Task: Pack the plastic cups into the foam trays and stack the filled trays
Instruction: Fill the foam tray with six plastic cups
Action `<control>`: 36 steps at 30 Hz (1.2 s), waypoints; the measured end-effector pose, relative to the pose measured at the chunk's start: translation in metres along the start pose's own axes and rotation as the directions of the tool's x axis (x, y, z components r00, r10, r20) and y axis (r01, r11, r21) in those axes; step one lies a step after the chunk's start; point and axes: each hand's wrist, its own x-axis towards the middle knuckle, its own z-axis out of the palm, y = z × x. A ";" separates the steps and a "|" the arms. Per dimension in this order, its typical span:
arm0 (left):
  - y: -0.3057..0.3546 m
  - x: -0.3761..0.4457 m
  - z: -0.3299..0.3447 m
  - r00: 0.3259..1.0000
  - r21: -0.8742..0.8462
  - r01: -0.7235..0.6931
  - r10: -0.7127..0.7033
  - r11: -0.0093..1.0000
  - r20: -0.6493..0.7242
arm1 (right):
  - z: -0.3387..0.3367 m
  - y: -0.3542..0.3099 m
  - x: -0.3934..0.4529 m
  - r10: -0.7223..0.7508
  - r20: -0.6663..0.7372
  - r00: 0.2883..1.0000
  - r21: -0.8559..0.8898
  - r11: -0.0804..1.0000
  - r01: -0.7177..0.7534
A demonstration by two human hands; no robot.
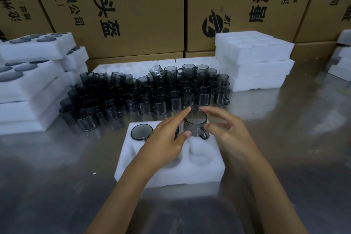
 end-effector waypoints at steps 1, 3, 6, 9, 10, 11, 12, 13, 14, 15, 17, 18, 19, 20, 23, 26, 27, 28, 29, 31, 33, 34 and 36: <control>0.001 0.000 0.000 1.000 0.007 0.000 0.000 1.000 0.001 | 0.000 -0.001 0.000 0.020 0.014 1.000 0.012 1.000 -0.021; 0.003 0.000 0.000 1.000 0.043 -0.002 0.002 0.999 -0.005 | -0.001 -0.002 0.000 0.053 0.033 0.998 0.014 0.998 -0.053; 0.006 0.000 0.000 1.000 0.036 0.021 -0.020 0.999 -0.022 | -0.005 -0.004 0.000 0.106 0.088 0.990 0.002 0.994 -0.107; 0.009 0.001 0.000 0.998 -0.006 0.061 -0.061 0.998 -0.019 | -0.008 -0.006 -0.002 0.149 0.132 0.980 0.062 0.985 -0.159; 0.010 0.001 0.000 0.997 -0.008 0.070 -0.071 0.997 -0.016 | -0.009 -0.006 -0.003 0.154 0.144 0.978 0.067 0.984 -0.165; 0.012 0.001 -0.001 0.997 -0.017 0.079 -0.080 0.997 -0.016 | -0.009 -0.005 -0.004 0.156 0.154 0.976 0.067 0.984 -0.167; 0.013 0.000 -0.002 0.996 -0.033 0.088 -0.088 0.996 -0.020 | -0.010 -0.005 -0.004 0.156 0.162 0.974 0.066 0.983 -0.168; 0.015 0.001 -0.002 0.995 -0.052 0.097 -0.098 0.994 -0.028 | -0.011 -0.004 -0.004 0.155 0.168 0.974 0.068 0.983 -0.168; 0.015 0.001 -0.003 0.993 -0.068 0.106 -0.109 0.992 -0.036 | -0.011 -0.004 -0.004 0.154 0.170 0.973 0.074 0.983 -0.169; 0.016 0.000 -0.004 0.992 -0.081 0.113 -0.117 0.990 -0.047 | -0.011 -0.003 -0.004 0.153 0.171 0.973 0.080 0.982 -0.169; 0.015 0.000 -0.004 0.989 -0.123 0.118 -0.127 0.985 -0.070 | -0.012 0.000 -0.004 0.152 0.177 0.972 0.068 0.984 -0.166; 0.015 0.000 -0.005 0.988 -0.151 0.119 -0.131 0.981 -0.077 | -0.012 0.001 -0.004 0.151 0.182 0.972 0.051 0.985 -0.163; 0.014 0.000 -0.005 0.987 -0.176 0.122 -0.137 0.977 -0.078 | -0.012 0.002 -0.003 0.149 0.188 0.971 0.031 0.987 -0.157; 0.013 0.000 -0.005 0.987 -0.195 0.129 -0.146 0.972 -0.074 | -0.013 0.003 -0.002 0.146 0.192 0.971 0.012 0.988 -0.151; 0.012 0.001 -0.005 0.985 -0.210 0.147 -0.162 0.967 -0.060 | -0.016 0.007 0.000 0.148 0.211 0.966 -0.031 0.989 -0.145; 0.012 0.003 -0.004 0.989 -0.069 0.137 -0.141 0.988 -0.047 | -0.017 0.011 0.001 0.166 0.237 0.957 -0.064 0.986 -0.155; 0.011 0.004 -0.004 0.990 -0.006 0.139 -0.139 0.990 -0.029 | -0.016 0.012 0.001 0.175 0.238 0.955 -0.058 0.984 -0.166; 0.011 0.005 -0.005 0.989 0.035 0.147 -0.147 0.989 -0.008 | -0.015 0.013 0.001 0.184 0.234 0.955 -0.046 0.983 -0.178; 0.010 0.006 -0.005 0.987 0.056 0.160 -0.160 0.986 0.010 | -0.013 0.014 0.002 0.190 0.225 0.955 -0.036 0.982 -0.187; 0.011 0.007 -0.006 0.982 0.087 0.181 -0.184 0.980 0.032 | -0.010 0.016 0.002 0.201 0.199 0.959 -0.032 0.980 -0.198; 0.014 0.009 -0.009 0.978 0.110 0.200 -0.204 0.974 0.029 | -0.008 0.017 0.002 0.206 0.175 0.963 -0.041 0.979 -0.201; 0.015 0.010 -0.011 0.976 0.107 0.213 -0.216 0.971 0.021 | -0.008 0.018 0.002 0.209 0.169 0.963 -0.036 0.978 -0.206; 0.018 0.012 -0.015 0.970 0.091 0.240 -0.243 0.967 0.020 | -0.006 0.019 0.003 0.233 0.151 0.961 0.000 0.972 -0.235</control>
